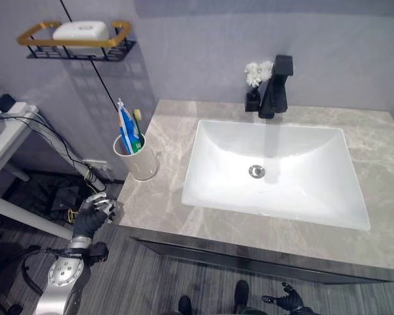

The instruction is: Put brush and paste in cup on sink, flatten towel.

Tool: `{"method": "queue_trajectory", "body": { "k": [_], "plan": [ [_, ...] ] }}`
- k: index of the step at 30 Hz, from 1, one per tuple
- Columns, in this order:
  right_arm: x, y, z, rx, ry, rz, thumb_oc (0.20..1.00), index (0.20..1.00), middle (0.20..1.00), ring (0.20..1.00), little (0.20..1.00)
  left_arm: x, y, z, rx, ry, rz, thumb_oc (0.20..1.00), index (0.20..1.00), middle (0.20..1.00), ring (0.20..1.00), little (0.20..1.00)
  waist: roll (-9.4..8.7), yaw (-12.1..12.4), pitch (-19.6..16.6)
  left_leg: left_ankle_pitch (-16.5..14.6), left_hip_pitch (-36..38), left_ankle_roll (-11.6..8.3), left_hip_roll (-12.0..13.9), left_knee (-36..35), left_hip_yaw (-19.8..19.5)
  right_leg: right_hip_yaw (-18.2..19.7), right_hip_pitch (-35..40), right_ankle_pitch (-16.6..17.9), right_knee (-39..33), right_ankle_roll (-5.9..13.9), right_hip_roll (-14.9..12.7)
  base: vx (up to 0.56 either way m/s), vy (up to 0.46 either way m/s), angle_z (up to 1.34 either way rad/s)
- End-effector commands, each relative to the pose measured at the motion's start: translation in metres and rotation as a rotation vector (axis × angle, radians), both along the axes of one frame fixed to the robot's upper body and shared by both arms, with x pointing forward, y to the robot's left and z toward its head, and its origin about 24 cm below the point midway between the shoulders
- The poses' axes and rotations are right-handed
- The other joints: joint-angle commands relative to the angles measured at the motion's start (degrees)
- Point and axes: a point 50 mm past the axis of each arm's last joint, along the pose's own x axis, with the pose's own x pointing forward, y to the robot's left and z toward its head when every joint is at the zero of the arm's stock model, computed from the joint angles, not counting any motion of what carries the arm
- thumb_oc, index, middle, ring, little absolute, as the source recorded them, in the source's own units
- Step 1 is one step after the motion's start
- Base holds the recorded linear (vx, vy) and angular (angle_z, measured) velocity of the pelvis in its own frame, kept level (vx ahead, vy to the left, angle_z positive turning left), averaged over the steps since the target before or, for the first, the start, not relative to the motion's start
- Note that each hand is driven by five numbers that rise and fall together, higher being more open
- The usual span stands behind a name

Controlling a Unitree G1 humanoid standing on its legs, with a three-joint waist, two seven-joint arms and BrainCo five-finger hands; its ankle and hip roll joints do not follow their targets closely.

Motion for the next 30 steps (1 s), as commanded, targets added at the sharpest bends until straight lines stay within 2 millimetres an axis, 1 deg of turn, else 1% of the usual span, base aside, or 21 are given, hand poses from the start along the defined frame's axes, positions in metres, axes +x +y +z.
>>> {"method": "queue_trajectory", "body": {
  "k": [1, 2, 7, 11, 16, 19, 23, 30],
  "plan": [
    [0.013, -0.003, 0.004, -0.020, -0.028, 0.035, 1.000, 1.000, 1.000, 1.000, 1.000, 0.011, 0.002, 0.018, 0.010, -0.104, 0.012, 0.200, 0.200, 0.200, 0.200, 0.200, -2.84, -1.0, 0.3, 4.1, -6.4, -1.23, -0.7, 0.0, -1.7, 0.2, 4.3, -2.3, 0.6, 4.25, -2.4, 0.03, 0.004, -0.01],
    [0.011, -0.004, 0.004, -0.020, -0.023, 0.008, 1.000, 1.000, 1.000, 1.000, 1.000, 0.016, 0.002, 0.023, 0.016, -0.127, 0.021, 0.200, 0.200, 0.200, 0.200, 0.200, -3.03, -1.2, 0.3, 4.0, -6.8, -1.26, -0.7, 0.0, -1.7, 0.3, 3.8, -2.2, 0.6, 4.32, -2.4, 0.00, 0.000, 0.00],
    [0.011, -0.003, 0.003, -0.008, -0.025, -0.025, 1.000, 1.000, 1.000, 1.000, 1.000, 0.023, 0.004, 0.033, 0.040, -0.168, 0.032, 0.200, 0.200, 0.200, 0.200, 0.200, -3.47, -1.6, 0.2, 3.8, -7.4, -1.33, -0.7, 0.0, -1.4, 0.7, 3.1, -2.1, 0.6, 4.46, -2.5, 0.03, 0.007, -0.02],
    [0.012, 0.000, 0.002, 0.004, -0.033, -0.034, 1.000, 1.000, 1.000, 1.000, 1.000, 0.027, 0.006, 0.049, 0.076, -0.238, 0.050, 0.200, 0.200, 0.200, 0.200, 0.200, -3.76, -1.7, -0.1, 3.4, -7.1, -1.31, -0.8, 0.0, -1.1, 1.1, 3.3, -2.2, 0.6, 4.48, -2.5, 0.06, 0.014, -0.03],
    [0.009, 0.007, -0.001, 0.019, -0.009, -0.011, 1.000, 1.000, 1.000, 1.000, 1.000, 0.024, 0.007, 0.065, 0.079, -0.319, 0.070, 0.200, 0.200, 0.200, 0.200, 0.200, -3.88, -1.6, -0.8, 2.7, -5.6, -1.28, -0.8, 0.0, -0.7, 1.2, 4.4, -2.4, 0.6, 4.51, -2.7, 0.06, 0.014, -0.07],
    [0.007, 0.009, -0.004, 0.020, 0.019, 0.004, 1.000, 1.000, 1.000, 1.000, 1.000, 0.019, 0.007, 0.076, 0.103, -0.367, 0.059, 0.200, 0.200, 0.200, 0.200, 0.200, -3.67, -1.4, -1.2, 2.4, -4.8, -1.33, -0.7, 0.0, -0.5, 1.4, 4.9, -2.7, 0.6, 4.54, -2.8, 0.04, 0.006, -0.05],
    [0.007, 0.008, -0.004, 0.009, 0.032, 0.025, 1.000, 1.000, 1.000, 1.000, 1.000, 0.016, 0.004, 0.082, 0.098, -0.397, 0.037, 0.200, 0.200, 0.200, 0.200, 0.200, -3.56, -1.1, -1.4, 2.2, -4.5, -1.37, -0.7, 0.0, -0.4, 1.4, 5.3, -2.8, 0.6, 4.55, -2.8, 0.00, 0.000, 0.00],
    [0.008, 0.008, -0.003, 0.008, 0.030, 0.029, 1.000, 1.000, 1.000, 1.000, 1.000, 0.015, 0.001, 0.085, 0.098, -0.402, 0.007, 0.200, 0.200, 0.200, 0.200, 0.200, -3.34, -1.0, -1.4, 2.3, -4.4, -1.39, -0.6, 0.0, -0.4, 1.3, 5.3, -2.9, 0.6, 4.53, -2.7, 0.00, 0.000, 0.00]
  ]
}}
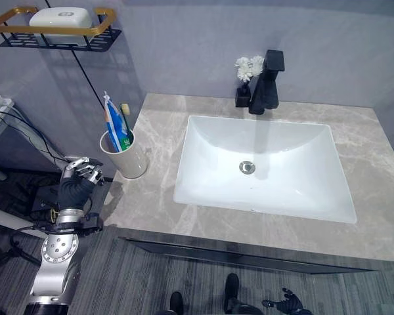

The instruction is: Put brush and paste in cup on sink, flatten towel.

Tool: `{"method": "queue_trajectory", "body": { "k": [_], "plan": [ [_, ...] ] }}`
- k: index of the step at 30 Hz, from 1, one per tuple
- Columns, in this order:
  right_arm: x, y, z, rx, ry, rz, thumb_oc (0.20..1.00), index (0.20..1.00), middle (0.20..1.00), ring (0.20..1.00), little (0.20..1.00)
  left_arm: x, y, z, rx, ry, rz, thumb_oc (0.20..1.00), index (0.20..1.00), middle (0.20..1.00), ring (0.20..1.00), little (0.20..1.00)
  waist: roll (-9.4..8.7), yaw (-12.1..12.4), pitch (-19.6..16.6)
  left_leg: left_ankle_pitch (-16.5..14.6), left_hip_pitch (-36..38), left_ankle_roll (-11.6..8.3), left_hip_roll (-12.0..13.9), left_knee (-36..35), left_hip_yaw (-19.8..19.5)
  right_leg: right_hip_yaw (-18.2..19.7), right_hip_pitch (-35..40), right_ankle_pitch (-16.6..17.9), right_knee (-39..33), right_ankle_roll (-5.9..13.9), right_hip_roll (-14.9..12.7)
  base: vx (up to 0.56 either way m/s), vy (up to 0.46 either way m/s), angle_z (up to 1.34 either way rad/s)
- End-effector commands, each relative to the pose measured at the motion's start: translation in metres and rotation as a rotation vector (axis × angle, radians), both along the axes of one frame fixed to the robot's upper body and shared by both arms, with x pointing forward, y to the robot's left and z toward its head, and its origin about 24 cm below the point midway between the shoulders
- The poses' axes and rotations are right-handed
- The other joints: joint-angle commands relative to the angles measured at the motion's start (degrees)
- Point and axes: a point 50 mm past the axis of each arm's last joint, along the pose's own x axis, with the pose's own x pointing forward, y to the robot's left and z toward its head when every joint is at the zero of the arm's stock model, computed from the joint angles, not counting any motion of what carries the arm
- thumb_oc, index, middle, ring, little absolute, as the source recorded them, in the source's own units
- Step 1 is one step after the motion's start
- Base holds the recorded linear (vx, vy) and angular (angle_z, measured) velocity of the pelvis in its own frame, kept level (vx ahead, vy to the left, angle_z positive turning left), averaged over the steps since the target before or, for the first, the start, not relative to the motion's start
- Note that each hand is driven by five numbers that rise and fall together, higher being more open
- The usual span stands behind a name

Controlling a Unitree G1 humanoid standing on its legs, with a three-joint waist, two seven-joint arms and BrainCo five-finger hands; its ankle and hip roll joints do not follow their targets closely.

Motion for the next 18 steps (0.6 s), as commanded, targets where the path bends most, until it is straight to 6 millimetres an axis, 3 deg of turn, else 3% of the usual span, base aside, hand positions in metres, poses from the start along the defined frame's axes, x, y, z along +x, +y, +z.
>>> {"method": "queue_trajectory", "body": {
  "k": [1, 18],
  "plan": [
    [0.012, 0.005, 0.001, 0.005, -0.017, 0.049, 1.000, 1.000, 1.000, 1.000, 1.000, -0.003, 0.003, 0.024, 0.067, -0.112, -0.019, 0.200, 0.200, 0.200, 0.200, 0.200, -0.59, -0.2, -0.9, 2.2, -3.9, -1.42, -0.5, 0.2, -2.1, -0.3, 6.7, -3.4, 0.6, 4.62, -2.8, 0.00, 0.000, 0.00],
    [0.013, 0.000, 0.003, -0.005, -0.018, 0.040, 1.000, 1.000, 1.000, 1.000, 1.000, 0.002, -0.002, 0.009, 0.037, -0.035, -0.068, 0.200, 0.200, 0.200, 0.200, 0.200, -0.02, -1.0, 0.6, 2.9, -6.3, -1.60, -0.2, 0.2, -1.3, 0.8, 3.7, -2.8, 0.6, 4.50, -2.5, 0.00, -0.003, -0.04]
  ]
}}
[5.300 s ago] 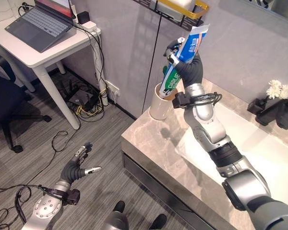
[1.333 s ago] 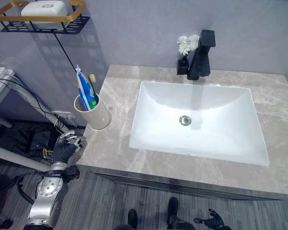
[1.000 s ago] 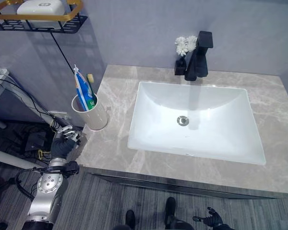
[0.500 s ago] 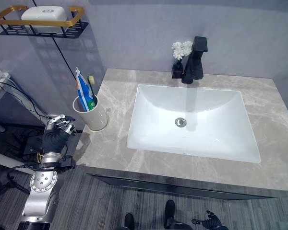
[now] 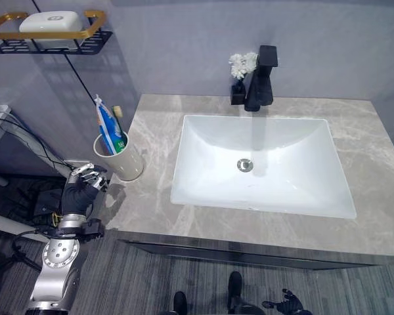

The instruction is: Put brush and paste in cup on sink, flatten towel.

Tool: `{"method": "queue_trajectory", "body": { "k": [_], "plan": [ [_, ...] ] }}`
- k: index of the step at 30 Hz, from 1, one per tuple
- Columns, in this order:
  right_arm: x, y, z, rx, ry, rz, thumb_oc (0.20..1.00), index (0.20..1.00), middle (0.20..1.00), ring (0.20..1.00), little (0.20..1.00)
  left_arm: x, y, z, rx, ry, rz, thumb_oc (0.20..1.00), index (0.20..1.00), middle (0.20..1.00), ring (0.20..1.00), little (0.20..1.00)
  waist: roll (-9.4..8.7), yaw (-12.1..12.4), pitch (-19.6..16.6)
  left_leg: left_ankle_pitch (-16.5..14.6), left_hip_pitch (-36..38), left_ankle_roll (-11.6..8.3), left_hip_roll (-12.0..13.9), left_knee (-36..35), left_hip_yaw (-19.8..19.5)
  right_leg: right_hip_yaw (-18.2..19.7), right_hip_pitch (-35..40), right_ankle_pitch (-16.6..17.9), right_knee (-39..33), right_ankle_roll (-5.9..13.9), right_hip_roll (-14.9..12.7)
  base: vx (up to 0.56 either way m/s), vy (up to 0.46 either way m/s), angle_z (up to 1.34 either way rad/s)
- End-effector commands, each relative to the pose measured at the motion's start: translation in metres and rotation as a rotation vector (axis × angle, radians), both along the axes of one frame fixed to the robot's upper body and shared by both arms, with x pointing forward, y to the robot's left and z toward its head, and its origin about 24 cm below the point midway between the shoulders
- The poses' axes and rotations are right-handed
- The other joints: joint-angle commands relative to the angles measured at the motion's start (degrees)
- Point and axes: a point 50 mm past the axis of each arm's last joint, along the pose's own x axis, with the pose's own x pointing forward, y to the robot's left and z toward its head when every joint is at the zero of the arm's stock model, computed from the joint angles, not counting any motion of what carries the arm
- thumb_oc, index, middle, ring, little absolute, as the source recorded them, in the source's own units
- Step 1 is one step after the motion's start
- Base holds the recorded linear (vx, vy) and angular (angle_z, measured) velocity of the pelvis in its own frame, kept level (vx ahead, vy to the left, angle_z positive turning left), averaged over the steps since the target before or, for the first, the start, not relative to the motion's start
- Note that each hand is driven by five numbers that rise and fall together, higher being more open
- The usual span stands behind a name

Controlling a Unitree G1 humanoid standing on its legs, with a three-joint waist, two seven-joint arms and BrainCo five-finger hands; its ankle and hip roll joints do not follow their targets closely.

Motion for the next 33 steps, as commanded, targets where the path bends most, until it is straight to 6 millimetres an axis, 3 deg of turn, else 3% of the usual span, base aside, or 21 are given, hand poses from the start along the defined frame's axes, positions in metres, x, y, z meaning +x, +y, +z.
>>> {"method": "queue_trajectory", "body": {
  "k": [1, 5, 18, 33],
  "plan": [
    [0.017, 0.001, 0.004, -0.003, -0.036, 0.041, 1.000, 1.000, 1.000, 1.000, 1.000, 0.006, 0.003, 0.020, 0.030, -0.085, -0.023, 0.200, 0.200, 0.200, 0.200, 0.200, -1.04, -0.7, 1.7, 2.9, -5.0, -1.61, 0.1, 0.2, -2.8, -0.6, 5.7, -3.4, 0.6, 4.61, -2.6, 0.00, 0.000, 0.00],
    [0.020, 0.000, 0.005, 0.001, -0.048, 0.040, 1.000, 1.000, 1.000, 1.000, 1.000, 0.008, 0.004, 0.011, 0.023, -0.046, -0.020, 0.200, 0.200, 0.200, 0.200, 0.200, -0.86, -0.9, 2.0, 3.0, -5.6, -1.61, 0.1, 0.2, -2.5, -0.2, 4.9, -3.2, 0.6, 4.62, -2.6, 0.00, 0.000, 0.00],
    [0.029, -0.002, 0.008, -0.013, -0.070, 0.041, 1.000, 1.000, 1.000, 1.000, 1.000, 0.020, 0.009, 0.014, 0.016, -0.053, 0.027, 0.200, 0.200, 0.200, 0.200, 0.200, -0.66, -1.3, 3.3, 3.5, -7.9, -1.61, 0.2, 0.2, -2.3, 0.1, 2.4, -2.8, 0.6, 4.65, -2.6, 0.00, 0.001, -0.01],
    [0.027, 0.000, 0.006, -0.012, -0.049, 0.043, 1.000, 1.000, 1.000, 1.000, 1.000, 0.045, 0.012, 0.030, 0.019, -0.108, 0.076, 0.200, 0.200, 0.200, 0.200, 0.200, -1.00, -2.4, 3.4, 3.6, -9.6, -1.87, 0.3, 0.2, -1.9, 0.6, 0.5, -2.4, 0.6, 4.78, -2.6, 0.00, 0.000, 0.00]
  ]
}}
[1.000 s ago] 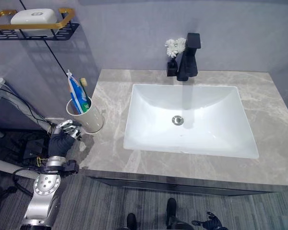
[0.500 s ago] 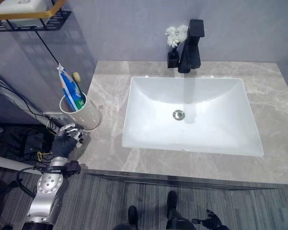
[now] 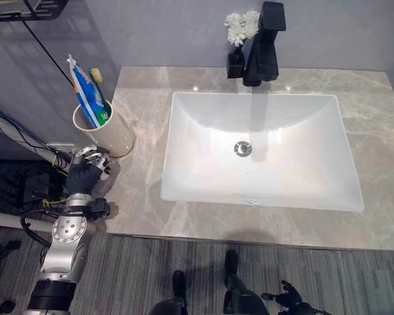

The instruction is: Put brush and paste in cup on sink, flatten towel.

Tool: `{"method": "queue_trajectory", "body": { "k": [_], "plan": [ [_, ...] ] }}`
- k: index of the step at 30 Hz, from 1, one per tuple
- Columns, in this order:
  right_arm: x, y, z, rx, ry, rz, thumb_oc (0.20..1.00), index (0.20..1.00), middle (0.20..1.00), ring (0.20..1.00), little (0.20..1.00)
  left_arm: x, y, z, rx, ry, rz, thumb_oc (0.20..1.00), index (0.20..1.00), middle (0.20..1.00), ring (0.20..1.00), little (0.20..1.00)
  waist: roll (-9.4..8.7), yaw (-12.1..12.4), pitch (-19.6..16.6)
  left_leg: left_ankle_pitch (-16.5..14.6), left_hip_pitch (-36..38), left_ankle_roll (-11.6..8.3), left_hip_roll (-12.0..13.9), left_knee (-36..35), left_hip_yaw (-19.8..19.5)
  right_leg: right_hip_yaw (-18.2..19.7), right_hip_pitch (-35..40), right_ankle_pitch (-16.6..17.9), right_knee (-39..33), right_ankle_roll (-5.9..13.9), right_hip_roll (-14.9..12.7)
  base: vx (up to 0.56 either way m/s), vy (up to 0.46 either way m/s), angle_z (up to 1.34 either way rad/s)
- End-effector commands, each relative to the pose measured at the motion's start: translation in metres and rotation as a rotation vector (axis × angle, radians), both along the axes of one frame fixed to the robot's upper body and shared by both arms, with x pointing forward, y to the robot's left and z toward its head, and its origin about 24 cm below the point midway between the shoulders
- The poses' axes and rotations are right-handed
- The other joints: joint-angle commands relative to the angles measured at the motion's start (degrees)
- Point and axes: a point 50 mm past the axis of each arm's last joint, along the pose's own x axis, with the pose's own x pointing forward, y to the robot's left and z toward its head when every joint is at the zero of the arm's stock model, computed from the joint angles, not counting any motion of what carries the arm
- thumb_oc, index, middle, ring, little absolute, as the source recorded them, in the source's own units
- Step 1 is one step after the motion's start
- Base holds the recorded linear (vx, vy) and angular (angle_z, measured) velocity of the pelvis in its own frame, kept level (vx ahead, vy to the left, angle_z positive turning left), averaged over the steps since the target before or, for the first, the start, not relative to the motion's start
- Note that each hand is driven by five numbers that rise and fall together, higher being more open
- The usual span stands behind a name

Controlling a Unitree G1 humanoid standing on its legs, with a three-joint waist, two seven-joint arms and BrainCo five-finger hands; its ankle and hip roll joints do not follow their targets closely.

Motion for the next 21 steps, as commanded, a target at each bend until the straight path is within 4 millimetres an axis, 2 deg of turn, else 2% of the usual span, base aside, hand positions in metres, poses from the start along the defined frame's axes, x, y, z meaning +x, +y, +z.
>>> {"method": "queue_trajectory", "body": {
  "k": [1, 15, 21],
  "plan": [
    [0.007, 0.000, 0.002, -0.009, -0.003, 0.026, 1.000, 1.000, 1.000, 1.000, 1.000, 0.002, 0.011, 0.010, 0.044, -0.033, 0.043, 0.200, 0.200, 0.200, 0.200, 0.200, -0.25, -1.2, 0.3, 2.9, -3.8, -1.77, 0.4, 0.2, -2.9, -0.2, 6.5, -3.6, 0.1, 5.02, -2.8, 0.02, 0.009, -0.03],
    [0.006, -0.001, 0.002, -0.019, -0.001, 0.037, 1.000, 1.000, 1.000, 1.000, 1.000, 0.025, 0.012, 0.026, 0.063, -0.071, 0.102, 0.200, 0.200, 0.200, 0.200, 0.200, -0.45, -2.6, 0.0, 2.8, -3.7, -1.96, 0.8, 0.2, -2.2, 0.5, 5.8, -3.4, 0.1, 5.13, -2.6, 0.00, 0.001, -0.02],
    [0.004, -0.001, 0.001, -0.022, 0.008, 0.043, 1.000, 1.000, 1.000, 1.000, 1.000, 0.033, 0.026, 0.037, 0.142, -0.064, 0.160, 0.200, 0.200, 0.200, 0.200, 0.200, -0.46, -3.1, 0.2, 2.8, -3.9, -2.01, 0.9, 0.2, -1.6, 1.0, 5.3, -3.1, 0.1, 5.16, -2.4, 0.00, 0.001, -0.02]
  ]
}}
